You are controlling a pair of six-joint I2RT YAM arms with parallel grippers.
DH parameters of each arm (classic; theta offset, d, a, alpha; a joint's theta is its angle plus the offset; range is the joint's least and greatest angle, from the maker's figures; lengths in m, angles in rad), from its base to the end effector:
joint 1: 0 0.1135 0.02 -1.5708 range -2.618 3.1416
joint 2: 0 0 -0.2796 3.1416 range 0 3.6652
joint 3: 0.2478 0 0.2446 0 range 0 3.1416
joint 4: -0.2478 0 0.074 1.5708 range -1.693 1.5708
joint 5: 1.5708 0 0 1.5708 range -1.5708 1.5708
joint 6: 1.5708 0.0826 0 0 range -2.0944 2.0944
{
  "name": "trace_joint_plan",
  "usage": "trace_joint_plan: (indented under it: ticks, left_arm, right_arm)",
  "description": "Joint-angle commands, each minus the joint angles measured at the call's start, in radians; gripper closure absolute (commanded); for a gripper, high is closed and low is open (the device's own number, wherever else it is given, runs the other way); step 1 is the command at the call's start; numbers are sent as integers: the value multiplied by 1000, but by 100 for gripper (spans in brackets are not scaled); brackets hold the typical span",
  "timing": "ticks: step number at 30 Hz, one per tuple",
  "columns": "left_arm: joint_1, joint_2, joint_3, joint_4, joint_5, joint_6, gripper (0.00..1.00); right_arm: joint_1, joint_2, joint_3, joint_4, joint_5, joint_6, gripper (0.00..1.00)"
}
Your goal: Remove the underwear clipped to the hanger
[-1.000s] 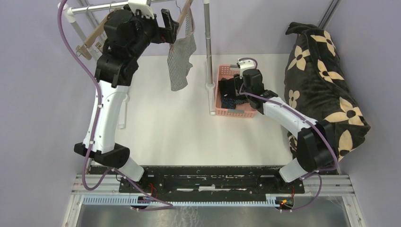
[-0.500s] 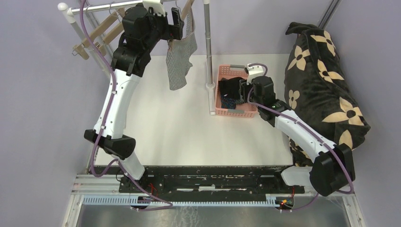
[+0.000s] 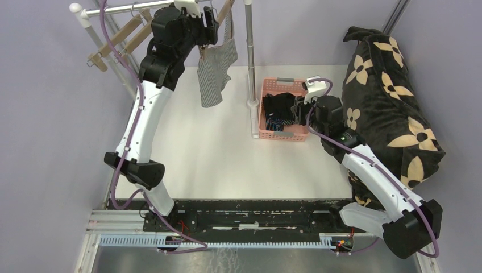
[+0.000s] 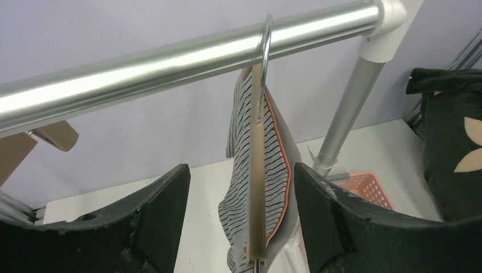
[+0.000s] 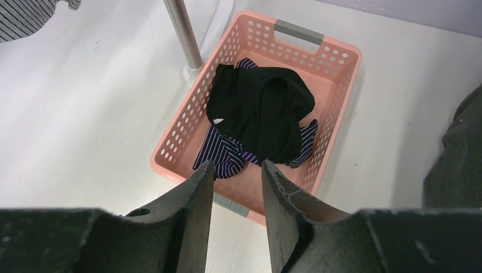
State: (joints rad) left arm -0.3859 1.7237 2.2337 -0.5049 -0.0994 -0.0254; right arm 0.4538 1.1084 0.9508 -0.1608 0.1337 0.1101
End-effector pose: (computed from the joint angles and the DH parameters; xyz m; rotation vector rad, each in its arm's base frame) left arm 0.3704 -0.1416 0.5588 0.2041 1.5576 -0.2456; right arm 0.2627 0.1159 0.3370 -0.2333 1.8801 0.2591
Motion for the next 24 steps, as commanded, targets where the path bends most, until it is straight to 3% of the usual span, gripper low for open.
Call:
trace_joint_plan:
  ticks: [1, 15, 16, 18, 19, 24]
  left_arm:
    - [-1, 40, 17, 32, -5, 22, 27]
    - [1, 60, 18, 17, -4, 36, 42]
    - [1, 61, 19, 16, -2, 37, 52]
    - [3, 64, 20, 19, 5, 35, 82]
    - [5, 67, 22, 19, 4, 28, 91]
    - [10, 81, 26, 17, 18, 22, 86]
  right_arm:
    - [9, -48, -2, 4, -4, -14, 56]
    - [20, -61, -24, 22, 0, -13, 56]
    - [20, -61, -23, 22, -1, -13, 56]
    - [22, -61, -23, 19, -1, -15, 57]
    - [22, -64, -24, 19, 2, -16, 57]
    - [26, -81, -28, 20, 13, -21, 56]
